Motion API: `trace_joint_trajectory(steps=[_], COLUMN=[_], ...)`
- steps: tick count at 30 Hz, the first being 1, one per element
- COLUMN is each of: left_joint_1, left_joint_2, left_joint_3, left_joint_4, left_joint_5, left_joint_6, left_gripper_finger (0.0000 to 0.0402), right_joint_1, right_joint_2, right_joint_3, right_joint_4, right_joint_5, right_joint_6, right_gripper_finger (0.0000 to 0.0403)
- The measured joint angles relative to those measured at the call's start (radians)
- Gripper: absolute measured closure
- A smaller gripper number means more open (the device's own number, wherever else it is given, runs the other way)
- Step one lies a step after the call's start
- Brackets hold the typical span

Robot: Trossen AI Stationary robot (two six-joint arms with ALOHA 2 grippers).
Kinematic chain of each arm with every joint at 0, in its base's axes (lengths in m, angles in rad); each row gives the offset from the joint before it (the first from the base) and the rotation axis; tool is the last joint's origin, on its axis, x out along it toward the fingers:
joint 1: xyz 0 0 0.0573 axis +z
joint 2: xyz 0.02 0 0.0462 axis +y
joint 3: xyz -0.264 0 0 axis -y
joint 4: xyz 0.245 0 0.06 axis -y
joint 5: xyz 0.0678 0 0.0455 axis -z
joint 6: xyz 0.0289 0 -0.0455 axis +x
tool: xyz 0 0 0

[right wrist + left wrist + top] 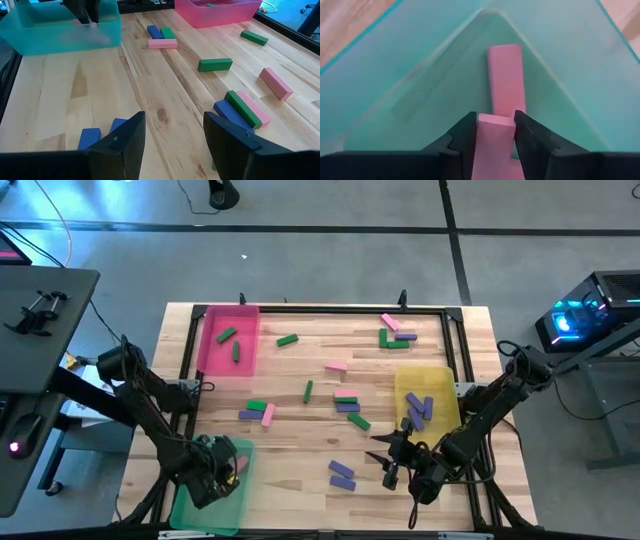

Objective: Sort blocks
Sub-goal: Put the pink block into the green bin, then put the green block into the pink bin

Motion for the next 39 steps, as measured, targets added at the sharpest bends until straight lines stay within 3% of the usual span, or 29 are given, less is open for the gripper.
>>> trace_joint_trajectory(steps=[12, 17, 22, 31, 35, 39], left_joint_1=[-0.009, -0.009, -0.001, 0.082, 0.149, 0.268], left_joint_2=[-0.058, -0.167, -0.251, -0.268, -0.265, -0.265], left_joint_3=[0.000, 0.000, 0.000, 0.000, 0.000, 0.000], left_joint_4=[-0.042, -0.037, 0.061, 0.437, 0.559, 0.580], left_joint_5=[-0.007, -0.140, -0.407, -0.774, -0.837, -0.759], left_joint_6=[-0.010, 0.073, 0.348, 1.069, 1.256, 1.249], left_gripper_finger=[0.0204, 0.0196, 0.0197, 0.0197, 0.0197, 0.0197], right_joint_1=[0.000, 0.000, -0.001, -0.012, -0.014, -0.014], right_joint_2=[0.000, 0.000, 0.000, 0.000, 0.000, 0.000], right_joint_3=[0.000, 0.000, 0.000, 0.000, 0.000, 0.000], right_joint_4=[0.000, 0.000, 0.000, 0.000, -0.001, -0.001], right_joint_5=[0.000, 0.000, 0.001, 0.002, 0.002, 0.002], right_joint_6=[0.000, 0.000, 0.000, 0.000, 0.000, -0.002], right_gripper_finger=[0.0217, 0.0217, 0.0217, 0.0217, 0.0217, 0.0217])
